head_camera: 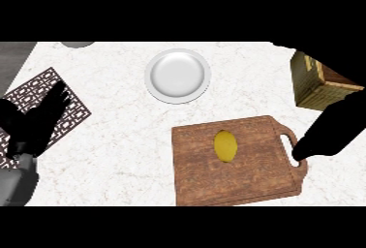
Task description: Pick the lemon from the cutting board and place it in the basket
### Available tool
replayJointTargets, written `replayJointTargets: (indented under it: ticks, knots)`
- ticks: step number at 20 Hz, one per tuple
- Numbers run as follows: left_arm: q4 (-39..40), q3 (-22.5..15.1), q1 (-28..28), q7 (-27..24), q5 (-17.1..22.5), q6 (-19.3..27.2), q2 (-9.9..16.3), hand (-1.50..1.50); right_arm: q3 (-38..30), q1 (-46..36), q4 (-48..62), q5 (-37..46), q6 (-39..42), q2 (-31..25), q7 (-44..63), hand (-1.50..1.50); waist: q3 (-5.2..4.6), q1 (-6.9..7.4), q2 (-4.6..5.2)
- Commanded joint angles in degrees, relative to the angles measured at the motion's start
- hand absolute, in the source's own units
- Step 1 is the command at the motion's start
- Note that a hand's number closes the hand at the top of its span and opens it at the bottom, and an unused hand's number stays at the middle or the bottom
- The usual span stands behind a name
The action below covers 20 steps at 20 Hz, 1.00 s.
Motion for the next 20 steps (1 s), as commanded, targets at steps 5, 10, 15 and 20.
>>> replayJointTargets:
  ticks: [5, 10, 15, 20]
  knots:
    - [-1.0, 0.7, 4.6, -3.3, -1.0, -1.4, -2.3, 0.0, -9.7, 17.2, -12.3, 0.6, -0.5, -1.7, -4.2, -1.5, 0.05, 0.21, 0.11]
    - [2.1, 0.2, -0.5, -1.9, -3.7, -0.3, -4.5, 0.0, -6.5, 28.5, -14.3, 13.9, -1.4, 4.4, -14.3, -1.5, 0.06, 0.26, 0.34]
    - [1.4, 3.4, -0.7, -0.7, -1.4, -4.8, -1.9, 0.0, -1.4, 30.0, -6.8, 29.6, -7.0, 10.9, -26.1, -1.5, 0.05, 1.05, 0.46]
    - [-2.6, 2.9, 0.3, 1.4, -3.7, -1.5, -4.0, 0.0, 2.6, 34.7, -3.7, 36.6, -15.1, 17.6, -32.3, -1.5, 0.05, 0.97, 0.33]
